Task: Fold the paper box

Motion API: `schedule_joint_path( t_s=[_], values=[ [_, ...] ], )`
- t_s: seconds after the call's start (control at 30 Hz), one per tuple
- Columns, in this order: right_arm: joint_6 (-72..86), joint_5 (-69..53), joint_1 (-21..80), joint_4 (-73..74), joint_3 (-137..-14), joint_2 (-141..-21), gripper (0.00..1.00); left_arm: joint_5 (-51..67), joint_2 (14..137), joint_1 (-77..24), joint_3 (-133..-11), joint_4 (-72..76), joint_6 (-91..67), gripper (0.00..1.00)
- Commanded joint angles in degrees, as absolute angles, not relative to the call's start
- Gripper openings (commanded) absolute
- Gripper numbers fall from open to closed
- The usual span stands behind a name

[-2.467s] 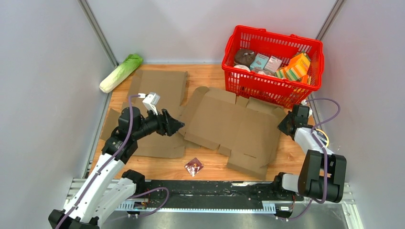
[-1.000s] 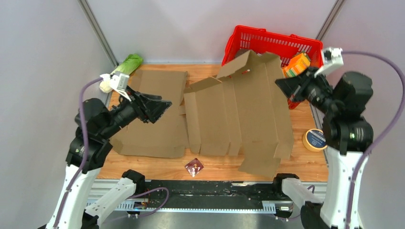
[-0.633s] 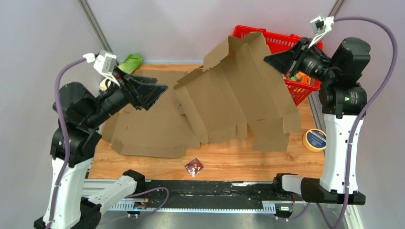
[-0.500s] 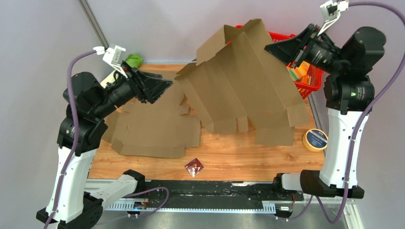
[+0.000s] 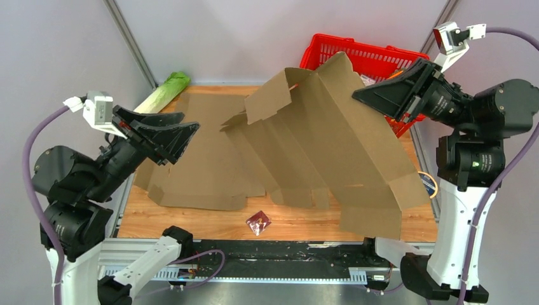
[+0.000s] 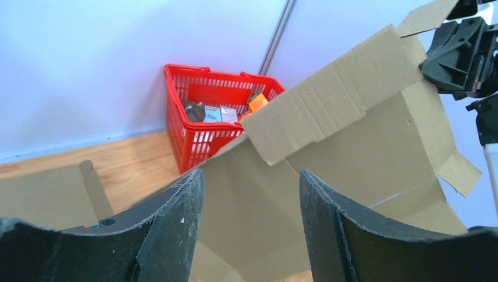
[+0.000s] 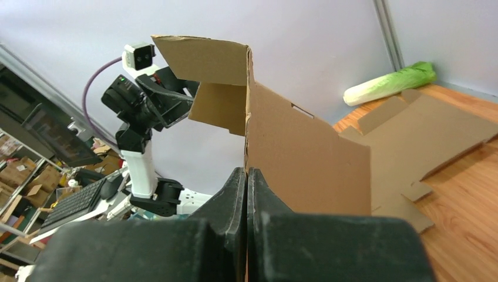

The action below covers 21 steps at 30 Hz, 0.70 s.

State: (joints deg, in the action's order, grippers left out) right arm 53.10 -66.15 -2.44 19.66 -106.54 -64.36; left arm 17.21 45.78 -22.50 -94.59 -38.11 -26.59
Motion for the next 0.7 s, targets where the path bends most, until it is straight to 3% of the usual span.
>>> schedule_joint_path(
  t_s=[0.0, 0.1, 0.27, 0.37, 0.67],
  values=[
    [61.5, -66.4, -2.0, 12.5, -109.0, -64.5, 0.00, 14.9, 46.4, -22.7, -94.5, -39.5, -25.0, 0.68],
    [59.1, -66.3, -1.0, 14.3, -109.1, -67.2, 0.00, 14.2, 46.4, -22.7, -93.4, -39.5, -24.2, 0.68],
    [31.6, -62.3, -0.3, 35.5, -106.7, -75.5, 0.00, 14.8, 48.2, -22.7, -91.8, -39.0, -24.0, 0.69],
    [19.3, -57.1, 5.2, 44.5, -106.2, -82.4, 0.00, 16.3, 50.2, -22.7, -91.1, -38.6, -24.8, 0.68],
    [9.6, -49.4, 14.6, 47.0, -109.1, -95.2, 0.00, 15.3, 54.3, -22.7, -85.6, -38.0, -21.0, 0.69]
  ],
)
